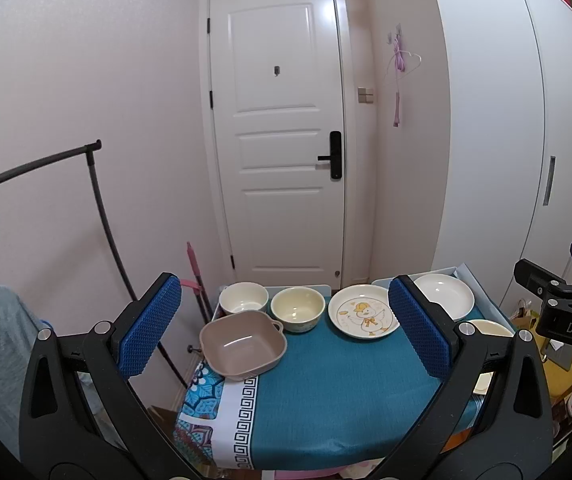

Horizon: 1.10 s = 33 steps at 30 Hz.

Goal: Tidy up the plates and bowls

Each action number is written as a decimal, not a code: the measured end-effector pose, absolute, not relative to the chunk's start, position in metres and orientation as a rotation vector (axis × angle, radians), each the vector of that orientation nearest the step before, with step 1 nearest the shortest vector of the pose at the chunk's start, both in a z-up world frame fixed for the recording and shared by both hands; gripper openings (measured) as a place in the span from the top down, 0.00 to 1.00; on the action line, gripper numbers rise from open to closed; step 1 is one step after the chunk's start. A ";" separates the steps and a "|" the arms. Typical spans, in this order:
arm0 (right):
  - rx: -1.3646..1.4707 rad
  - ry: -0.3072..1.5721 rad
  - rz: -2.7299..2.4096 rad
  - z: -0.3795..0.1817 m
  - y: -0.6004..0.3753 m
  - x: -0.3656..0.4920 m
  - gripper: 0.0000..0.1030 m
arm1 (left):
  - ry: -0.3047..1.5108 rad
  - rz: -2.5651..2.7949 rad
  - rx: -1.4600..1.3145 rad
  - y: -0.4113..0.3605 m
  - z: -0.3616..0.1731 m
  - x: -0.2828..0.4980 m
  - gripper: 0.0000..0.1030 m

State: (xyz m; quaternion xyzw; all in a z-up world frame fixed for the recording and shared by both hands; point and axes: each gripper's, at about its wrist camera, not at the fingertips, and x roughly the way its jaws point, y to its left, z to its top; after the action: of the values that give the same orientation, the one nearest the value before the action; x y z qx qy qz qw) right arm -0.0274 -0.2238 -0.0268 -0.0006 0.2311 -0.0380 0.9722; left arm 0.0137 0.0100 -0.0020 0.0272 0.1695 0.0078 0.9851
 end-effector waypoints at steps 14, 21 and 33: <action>-0.002 0.466 -0.077 -0.027 -0.224 -0.027 0.00 | 0.342 0.016 0.054 0.011 -0.002 0.014 0.00; 0.003 0.466 -0.078 -0.032 -0.228 -0.026 0.00 | 0.367 -0.042 0.063 0.002 -0.007 0.024 0.00; 0.067 0.582 -0.178 -0.063 -0.285 -0.002 0.00 | 0.547 -0.234 0.189 -0.044 -0.039 0.111 0.00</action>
State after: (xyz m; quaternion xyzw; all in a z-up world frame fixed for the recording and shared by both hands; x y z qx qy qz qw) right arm -0.0016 -0.2851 -0.0633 0.0331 0.2866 -0.0877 0.9535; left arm 0.1110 -0.0436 -0.0386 0.0930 0.2689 -0.1150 0.9517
